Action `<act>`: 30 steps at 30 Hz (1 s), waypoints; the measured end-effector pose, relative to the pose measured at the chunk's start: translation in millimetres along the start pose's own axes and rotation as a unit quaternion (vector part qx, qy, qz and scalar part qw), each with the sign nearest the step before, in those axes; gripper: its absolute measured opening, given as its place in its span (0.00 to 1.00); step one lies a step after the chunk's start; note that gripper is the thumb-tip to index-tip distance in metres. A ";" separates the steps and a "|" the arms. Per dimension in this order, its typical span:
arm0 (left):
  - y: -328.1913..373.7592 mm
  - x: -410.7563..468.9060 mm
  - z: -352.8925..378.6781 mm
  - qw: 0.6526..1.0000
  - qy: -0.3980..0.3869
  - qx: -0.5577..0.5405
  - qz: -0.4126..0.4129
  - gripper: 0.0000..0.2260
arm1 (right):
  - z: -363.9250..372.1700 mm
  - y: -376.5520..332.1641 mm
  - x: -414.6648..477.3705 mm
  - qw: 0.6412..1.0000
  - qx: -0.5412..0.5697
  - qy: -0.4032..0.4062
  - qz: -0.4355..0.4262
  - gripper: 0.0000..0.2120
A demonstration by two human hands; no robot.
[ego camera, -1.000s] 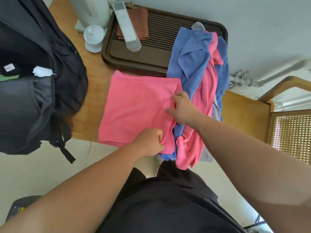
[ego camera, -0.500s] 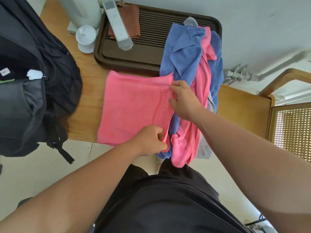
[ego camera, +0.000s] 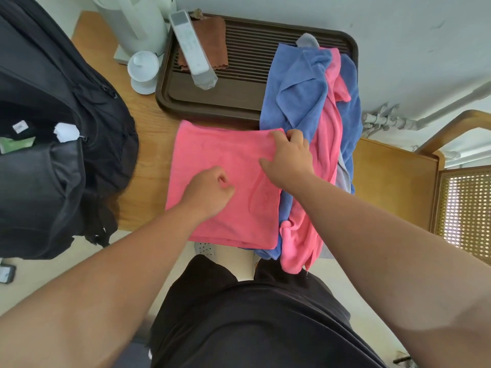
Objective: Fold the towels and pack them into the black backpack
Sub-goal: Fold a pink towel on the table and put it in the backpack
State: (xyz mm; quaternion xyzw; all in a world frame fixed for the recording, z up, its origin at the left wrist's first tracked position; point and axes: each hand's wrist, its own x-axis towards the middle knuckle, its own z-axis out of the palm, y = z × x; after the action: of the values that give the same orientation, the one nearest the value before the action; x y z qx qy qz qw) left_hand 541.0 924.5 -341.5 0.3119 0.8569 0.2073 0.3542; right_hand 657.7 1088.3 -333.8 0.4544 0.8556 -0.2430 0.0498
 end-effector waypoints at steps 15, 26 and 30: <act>-42.5 97.1 -70.9 0.993 0.061 0.081 -0.064 0.26 | 2.8 -16.9 23.8 0.974 0.062 0.153 0.154 0.08; -52.3 110.4 -78.0 0.996 0.015 0.091 0.002 0.16 | 2.7 -16.0 13.7 0.962 0.169 0.162 0.139 0.05; -51.6 97.5 -84.4 0.995 0.037 0.085 0.041 0.05 | -4.7 -14.1 0.4 0.962 0.182 0.157 0.132 0.06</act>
State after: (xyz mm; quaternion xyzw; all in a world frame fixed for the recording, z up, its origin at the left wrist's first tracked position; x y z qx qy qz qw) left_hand 404.8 942.4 -361.8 0.3681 0.8703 0.1596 0.2855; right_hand 646.9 1084.2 -324.6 0.5971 0.7262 -0.3118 -0.1370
